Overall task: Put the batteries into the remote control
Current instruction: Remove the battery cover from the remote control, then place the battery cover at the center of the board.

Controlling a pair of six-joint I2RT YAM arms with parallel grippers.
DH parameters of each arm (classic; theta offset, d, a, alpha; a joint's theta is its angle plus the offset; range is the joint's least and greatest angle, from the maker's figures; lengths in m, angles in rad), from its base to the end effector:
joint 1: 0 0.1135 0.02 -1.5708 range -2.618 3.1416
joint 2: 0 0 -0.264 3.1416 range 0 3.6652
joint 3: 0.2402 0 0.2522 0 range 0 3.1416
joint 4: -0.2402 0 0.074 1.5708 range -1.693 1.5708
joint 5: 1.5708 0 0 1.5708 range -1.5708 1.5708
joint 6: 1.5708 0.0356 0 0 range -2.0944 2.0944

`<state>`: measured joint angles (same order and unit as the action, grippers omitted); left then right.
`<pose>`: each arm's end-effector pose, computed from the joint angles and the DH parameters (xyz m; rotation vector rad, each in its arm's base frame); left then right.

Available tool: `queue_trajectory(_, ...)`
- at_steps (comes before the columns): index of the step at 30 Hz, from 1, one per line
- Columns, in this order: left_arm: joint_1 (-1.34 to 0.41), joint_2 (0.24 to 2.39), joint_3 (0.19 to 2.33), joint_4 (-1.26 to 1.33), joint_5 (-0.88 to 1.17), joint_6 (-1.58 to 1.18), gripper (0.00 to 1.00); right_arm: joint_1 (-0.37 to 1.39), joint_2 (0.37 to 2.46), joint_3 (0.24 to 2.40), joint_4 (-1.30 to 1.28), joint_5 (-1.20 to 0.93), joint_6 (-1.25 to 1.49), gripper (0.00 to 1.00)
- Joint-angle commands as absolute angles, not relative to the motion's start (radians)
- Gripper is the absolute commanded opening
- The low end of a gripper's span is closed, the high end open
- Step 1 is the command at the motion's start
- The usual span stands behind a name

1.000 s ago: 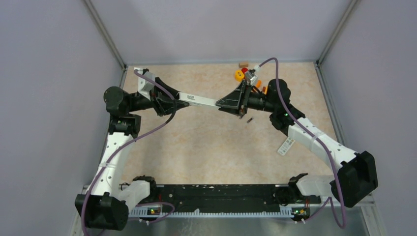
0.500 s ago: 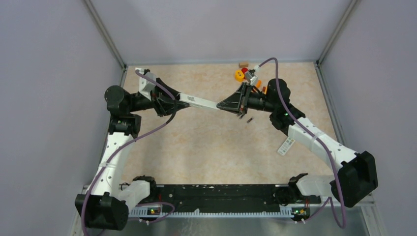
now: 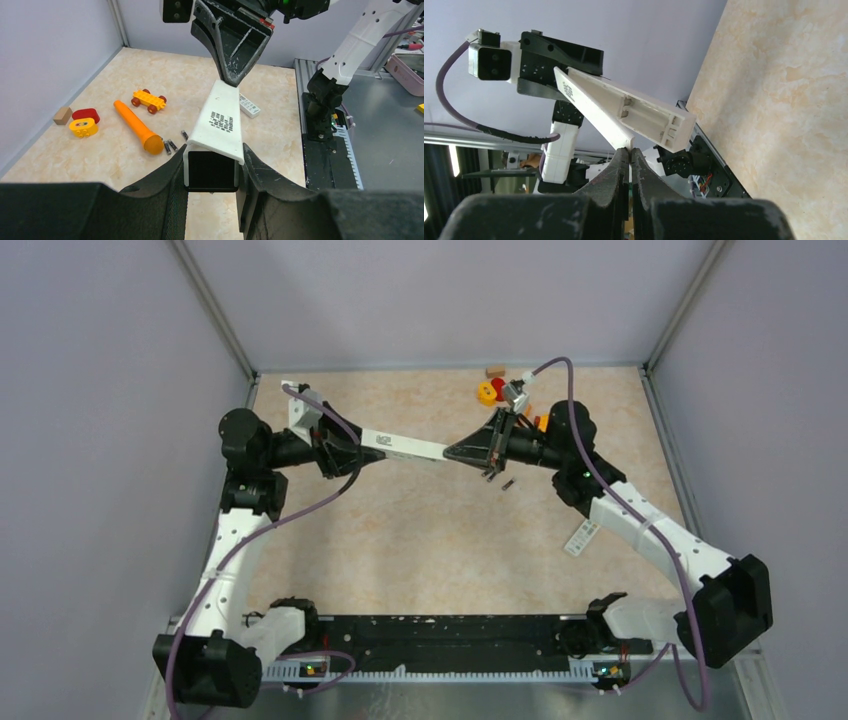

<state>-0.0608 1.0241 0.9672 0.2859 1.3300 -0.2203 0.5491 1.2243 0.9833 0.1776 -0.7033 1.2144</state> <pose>0.2086 -0.0473 0.4037 1.0453 1.2420 -1.1004 0.2298 0.1676 0.3552 0.0021 2.0081 1.8183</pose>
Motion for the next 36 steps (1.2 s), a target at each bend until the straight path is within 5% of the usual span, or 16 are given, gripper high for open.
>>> queue_trajectory(1,-0.063,1.034,0.999,0.259,1.323,-0.168,0.0,0.541,1.168,0.98,0.236,-0.656,1.217,0.0)
queue_trajectory(9,-0.039,1.065,0.982,0.087,1.321,0.063,0.0,0.498,1.097,0.906,0.31,-0.524,1.23,0.0)
queue_trajectory(21,-0.022,1.09,0.983,-0.153,1.219,0.242,0.0,0.494,1.091,0.847,-0.031,-0.196,1.097,0.0)
queue_trajectory(36,-0.023,1.04,0.938,0.205,1.344,-0.043,0.0,0.6,1.282,0.607,0.125,-0.119,1.087,0.0)
